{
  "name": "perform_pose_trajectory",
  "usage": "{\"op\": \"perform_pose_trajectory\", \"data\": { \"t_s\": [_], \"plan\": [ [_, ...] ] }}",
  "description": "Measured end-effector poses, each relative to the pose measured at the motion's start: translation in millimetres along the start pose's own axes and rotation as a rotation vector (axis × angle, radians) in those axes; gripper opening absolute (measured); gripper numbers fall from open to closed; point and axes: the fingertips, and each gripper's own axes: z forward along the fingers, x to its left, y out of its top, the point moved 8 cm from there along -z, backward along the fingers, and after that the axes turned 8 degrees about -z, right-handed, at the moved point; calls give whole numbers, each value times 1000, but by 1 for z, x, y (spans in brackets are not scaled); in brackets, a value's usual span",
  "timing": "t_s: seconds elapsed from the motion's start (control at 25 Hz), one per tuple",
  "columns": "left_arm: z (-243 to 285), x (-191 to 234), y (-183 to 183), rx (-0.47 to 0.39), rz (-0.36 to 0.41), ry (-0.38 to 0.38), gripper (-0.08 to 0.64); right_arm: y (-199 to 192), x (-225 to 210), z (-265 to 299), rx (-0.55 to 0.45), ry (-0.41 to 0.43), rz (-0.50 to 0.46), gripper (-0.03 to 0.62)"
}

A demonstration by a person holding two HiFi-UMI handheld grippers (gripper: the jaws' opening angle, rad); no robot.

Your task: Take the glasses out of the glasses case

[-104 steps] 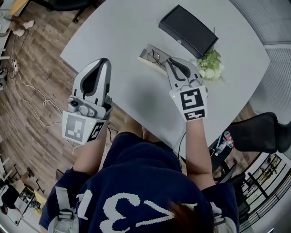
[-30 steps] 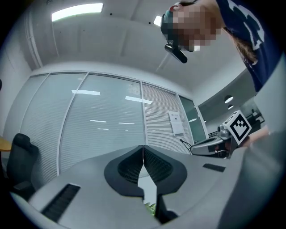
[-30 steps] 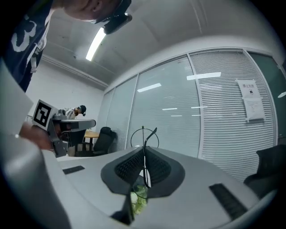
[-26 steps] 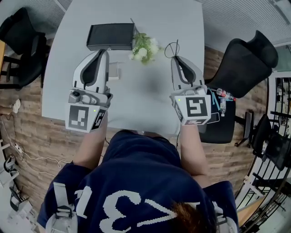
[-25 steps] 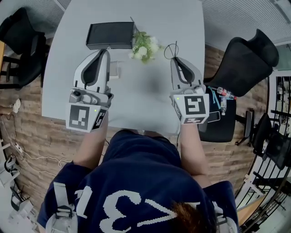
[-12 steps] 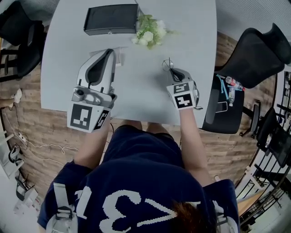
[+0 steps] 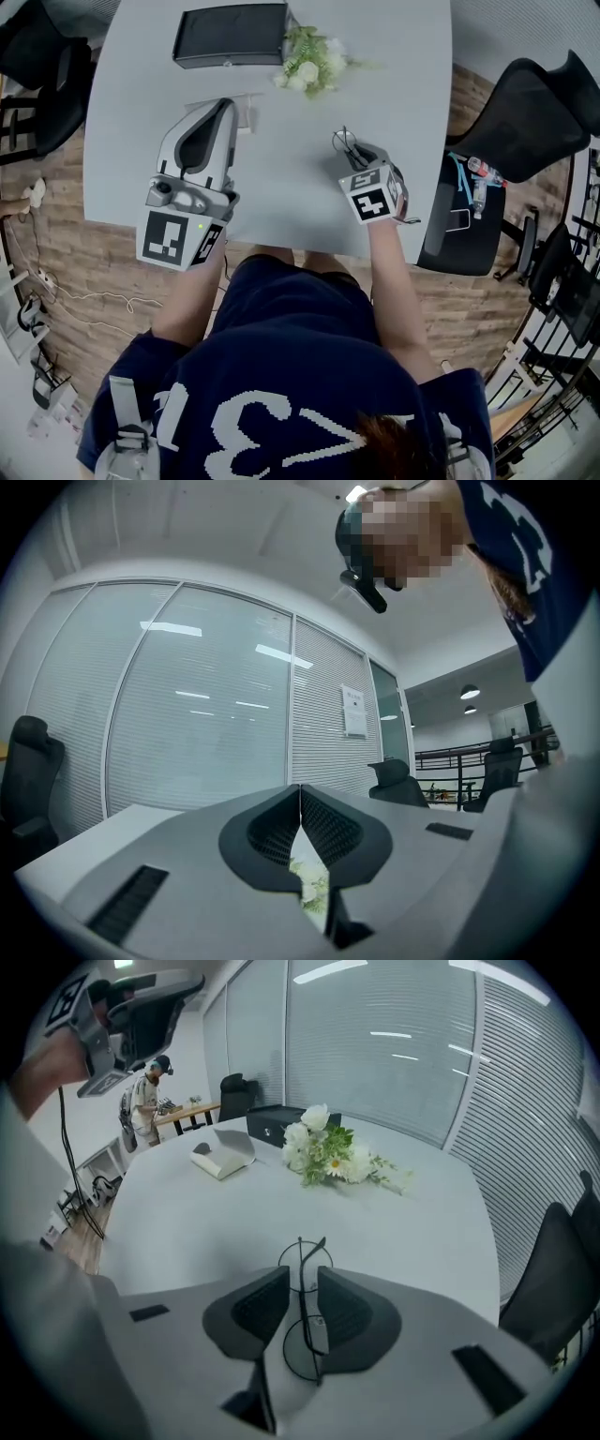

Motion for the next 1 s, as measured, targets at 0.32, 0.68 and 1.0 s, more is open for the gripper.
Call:
{"op": "perform_pose_trajectory", "data": {
  "t_s": [0.32, 0.68, 1.0],
  "plan": [
    [3, -7, 27, -76, 31, 5, 17, 63, -49, -83, -429, -144, 91, 31],
    [4, -18, 87, -195, 90, -4, 17, 123, -80, -219, -888, -317, 161, 26],
    [1, -26, 107, -232, 106, 1, 17, 138, -84, -276, -1028, -364, 153, 25]
  ]
}}
